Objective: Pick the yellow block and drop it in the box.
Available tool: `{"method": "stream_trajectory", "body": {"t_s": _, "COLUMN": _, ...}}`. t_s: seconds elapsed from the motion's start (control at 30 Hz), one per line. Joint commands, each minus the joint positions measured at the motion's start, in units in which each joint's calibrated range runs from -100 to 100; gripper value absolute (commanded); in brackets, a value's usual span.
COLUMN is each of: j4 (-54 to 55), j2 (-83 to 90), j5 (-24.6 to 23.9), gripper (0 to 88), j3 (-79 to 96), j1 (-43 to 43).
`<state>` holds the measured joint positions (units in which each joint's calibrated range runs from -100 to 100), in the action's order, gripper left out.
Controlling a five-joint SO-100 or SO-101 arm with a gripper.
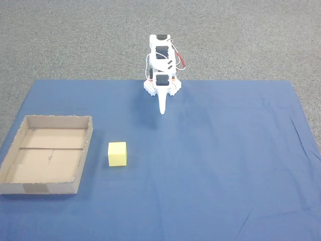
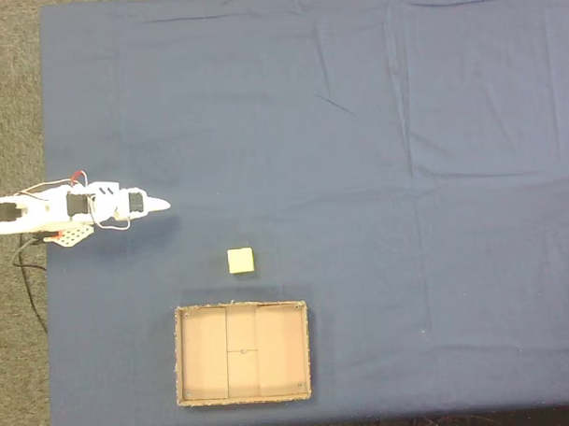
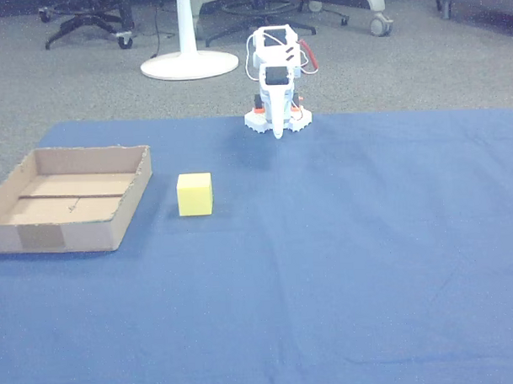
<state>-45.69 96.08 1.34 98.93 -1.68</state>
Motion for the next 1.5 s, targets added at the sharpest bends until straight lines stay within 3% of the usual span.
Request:
{"method": "stream_trajectory", "body": {"t_s": 0.0, "j4": 9.52, "j2": -18.45, "j5": -2.30, "gripper": 11.4, "j3": -8.89, "j1": 3.05}}
{"method": "stream_trajectory", "body": {"t_s": 0.1, "j4": 6.87, "j2": -36.26, "j5": -4.25, "gripper": 41.1, "j3": -29.61, "j1": 9.90}}
{"method": "stream_trajectory", "body": {"t_s": 0.2, "j4": 5.96, "j2": -52.22, "j5": -0.49, "gripper": 46.4, "j3": -46.08, "j1": 14.30}}
{"method": "stream_trajectory", "body": {"t_s": 0.27, "j4": 3.07, "j2": -61.08, "j5": 7.57, "gripper": 47.8, "j3": -55.77, "j1": 15.40}}
{"method": "stream_trajectory", "body": {"t_s": 0.3, "j4": -1.23, "j2": -65.31, "j5": 9.04, "gripper": 45.3, "j3": -61.92, "j1": 16.42}}
{"method": "stream_trajectory", "body": {"t_s": 0.57, "j4": -29.59, "j2": -97.89, "j5": 10.50, "gripper": 49.7, "j3": -109.97, "j1": 20.75}}
{"method": "stream_trajectory", "body": {"t_s": 0.73, "j4": -33.64, "j2": -113.09, "j5": 12.06, "gripper": 49.2, "j3": -127.44, "j1": 23.11}}
{"method": "stream_trajectory", "body": {"t_s": 1.0, "j4": -28.18, "j2": -129.38, "j5": 14.80, "gripper": 47.1, "j3": -131.69, "j1": 23.34}}
{"method": "stream_trajectory", "body": {"t_s": 1.47, "j4": -25.04, "j2": -134.11, "j5": 14.70, "gripper": 45.4, "j3": -129.61, "j1": 20.36}}
